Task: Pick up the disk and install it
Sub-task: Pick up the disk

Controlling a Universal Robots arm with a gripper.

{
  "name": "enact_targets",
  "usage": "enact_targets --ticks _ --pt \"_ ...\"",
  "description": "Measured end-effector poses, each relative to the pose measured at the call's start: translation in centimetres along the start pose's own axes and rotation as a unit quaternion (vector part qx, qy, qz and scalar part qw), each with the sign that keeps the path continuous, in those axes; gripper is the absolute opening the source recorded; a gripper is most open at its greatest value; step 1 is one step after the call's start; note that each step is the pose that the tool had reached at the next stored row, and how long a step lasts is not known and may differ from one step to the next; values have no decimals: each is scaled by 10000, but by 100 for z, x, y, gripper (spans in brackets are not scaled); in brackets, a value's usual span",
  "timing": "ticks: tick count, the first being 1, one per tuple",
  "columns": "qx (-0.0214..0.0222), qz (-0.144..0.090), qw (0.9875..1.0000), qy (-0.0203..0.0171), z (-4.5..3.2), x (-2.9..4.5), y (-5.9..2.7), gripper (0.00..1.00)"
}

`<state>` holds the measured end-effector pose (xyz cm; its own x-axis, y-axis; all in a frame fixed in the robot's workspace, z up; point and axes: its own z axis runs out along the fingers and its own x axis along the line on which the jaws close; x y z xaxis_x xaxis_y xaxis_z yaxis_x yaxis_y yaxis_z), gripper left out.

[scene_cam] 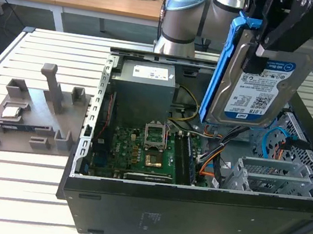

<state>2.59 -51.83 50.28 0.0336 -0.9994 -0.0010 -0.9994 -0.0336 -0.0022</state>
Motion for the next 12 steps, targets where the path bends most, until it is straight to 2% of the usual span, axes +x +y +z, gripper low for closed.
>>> enact_targets --ticks 3,12 --pt "0 1 10000 12 13 103 -58 37" --pt "-2 1 10000 52 38 242 -237 37"
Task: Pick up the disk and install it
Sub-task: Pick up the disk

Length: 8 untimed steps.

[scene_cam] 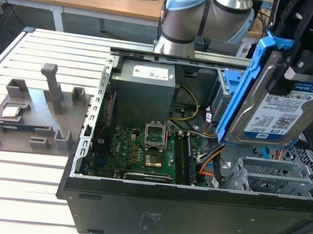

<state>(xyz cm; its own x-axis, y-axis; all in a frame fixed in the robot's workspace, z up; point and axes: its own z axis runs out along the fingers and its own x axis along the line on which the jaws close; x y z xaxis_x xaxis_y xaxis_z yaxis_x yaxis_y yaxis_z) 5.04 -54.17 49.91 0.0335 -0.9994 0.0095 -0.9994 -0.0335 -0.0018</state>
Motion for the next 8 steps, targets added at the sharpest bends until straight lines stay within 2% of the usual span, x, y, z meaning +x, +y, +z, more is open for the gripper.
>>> enact_targets --ticks 5,8 --pt "0 0 10000 10 33 42 -126 37" --pt "0 -1 10000 11 93 73 -237 37"
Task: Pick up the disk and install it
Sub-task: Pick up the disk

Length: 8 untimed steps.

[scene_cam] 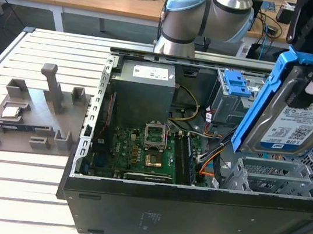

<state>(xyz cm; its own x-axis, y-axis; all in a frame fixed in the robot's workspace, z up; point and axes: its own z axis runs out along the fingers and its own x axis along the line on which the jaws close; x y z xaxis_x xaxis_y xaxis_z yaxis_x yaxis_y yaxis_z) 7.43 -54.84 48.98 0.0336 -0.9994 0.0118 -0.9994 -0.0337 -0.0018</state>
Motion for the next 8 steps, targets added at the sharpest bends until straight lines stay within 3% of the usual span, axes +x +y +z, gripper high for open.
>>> enact_targets --ticks 3,8 --pt "0 1 10000 0 62 20 -76 37" --pt "0 4 10000 6 205 34 -299 37"
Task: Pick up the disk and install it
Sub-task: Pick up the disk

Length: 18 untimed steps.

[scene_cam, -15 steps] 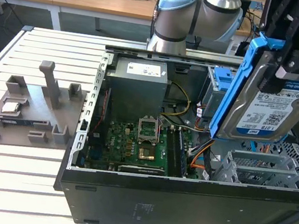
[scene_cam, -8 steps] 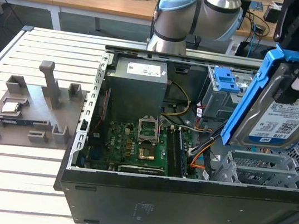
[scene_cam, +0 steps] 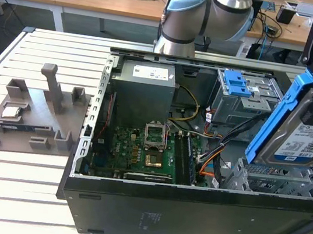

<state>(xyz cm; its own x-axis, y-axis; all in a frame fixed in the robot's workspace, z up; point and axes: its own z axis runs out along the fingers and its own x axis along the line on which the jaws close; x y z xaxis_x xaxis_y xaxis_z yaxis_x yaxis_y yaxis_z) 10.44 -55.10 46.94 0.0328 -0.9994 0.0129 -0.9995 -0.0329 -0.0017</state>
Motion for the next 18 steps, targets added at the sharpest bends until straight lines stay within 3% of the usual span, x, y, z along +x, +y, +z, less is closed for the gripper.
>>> enact_targets --ticks 7,18 --pt "-2 0 10000 34 106 -43 -134 37" --pt "-2 0 10000 34 114 -43 -142 37"
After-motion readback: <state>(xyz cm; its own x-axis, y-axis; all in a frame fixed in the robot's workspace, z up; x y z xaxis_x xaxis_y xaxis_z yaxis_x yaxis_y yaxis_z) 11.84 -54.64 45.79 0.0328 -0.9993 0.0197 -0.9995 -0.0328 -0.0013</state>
